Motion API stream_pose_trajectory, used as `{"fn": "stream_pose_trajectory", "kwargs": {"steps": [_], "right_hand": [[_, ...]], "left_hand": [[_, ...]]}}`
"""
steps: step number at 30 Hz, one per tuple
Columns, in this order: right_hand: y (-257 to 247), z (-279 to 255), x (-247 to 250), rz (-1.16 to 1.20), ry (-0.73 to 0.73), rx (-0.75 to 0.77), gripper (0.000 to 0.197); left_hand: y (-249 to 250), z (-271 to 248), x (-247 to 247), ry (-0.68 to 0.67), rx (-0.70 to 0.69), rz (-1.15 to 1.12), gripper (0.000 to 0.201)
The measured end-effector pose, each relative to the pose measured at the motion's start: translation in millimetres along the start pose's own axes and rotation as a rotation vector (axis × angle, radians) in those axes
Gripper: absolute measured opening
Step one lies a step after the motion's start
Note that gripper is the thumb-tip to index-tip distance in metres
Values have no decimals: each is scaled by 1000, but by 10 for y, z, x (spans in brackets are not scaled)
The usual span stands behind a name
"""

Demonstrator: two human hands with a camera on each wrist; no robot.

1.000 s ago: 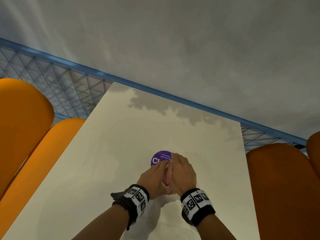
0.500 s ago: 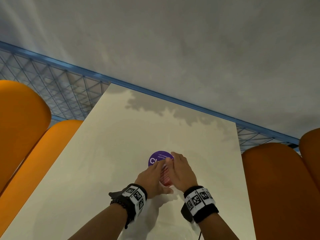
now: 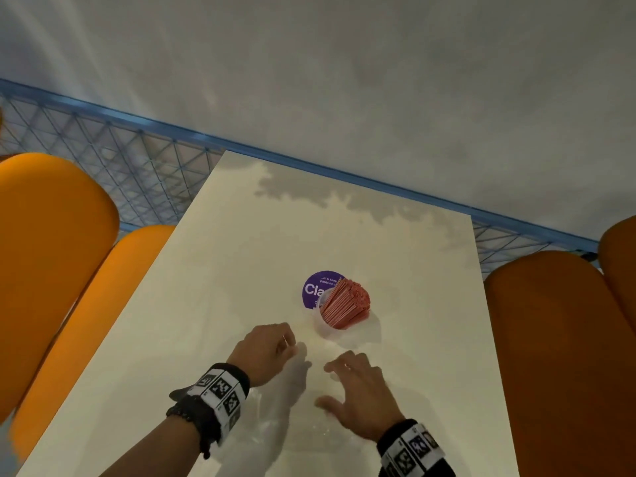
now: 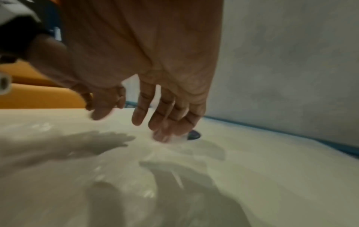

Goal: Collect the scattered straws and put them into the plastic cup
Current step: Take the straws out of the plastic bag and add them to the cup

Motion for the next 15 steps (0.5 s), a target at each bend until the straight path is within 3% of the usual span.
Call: {"fn": "stream_pose_trajectory", "kwargs": {"steps": [2, 4, 6, 12, 15], "right_hand": [[-207, -12, -224, -94, -135, 72, 74], [-314, -7, -376, -131, -181, 80, 54], [-335, -8, -476, 17, -179, -8, 26], [-468, 458, -137, 640, 117, -400, 19], [-573, 665, 74, 737, 224, -437, 31]], "left_hand": [[-71, -158, 3, -19, 30, 6, 10], [-143, -307, 49, 7, 48, 26, 14], [-188, -467, 101, 57, 46, 41, 19], [-194, -827, 175, 139, 37, 92, 22], [-247, -777, 196, 193, 11, 86, 17]]}}
Point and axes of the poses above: each hand's wrist, its own z-axis towards the middle knuckle, its own x-axis out of the back of the hand, y = z × x, the point moved 5 cm from there along z, towards the middle knuckle, and after that the axes turned 14 degrees about -z, right-handed, at the moved point
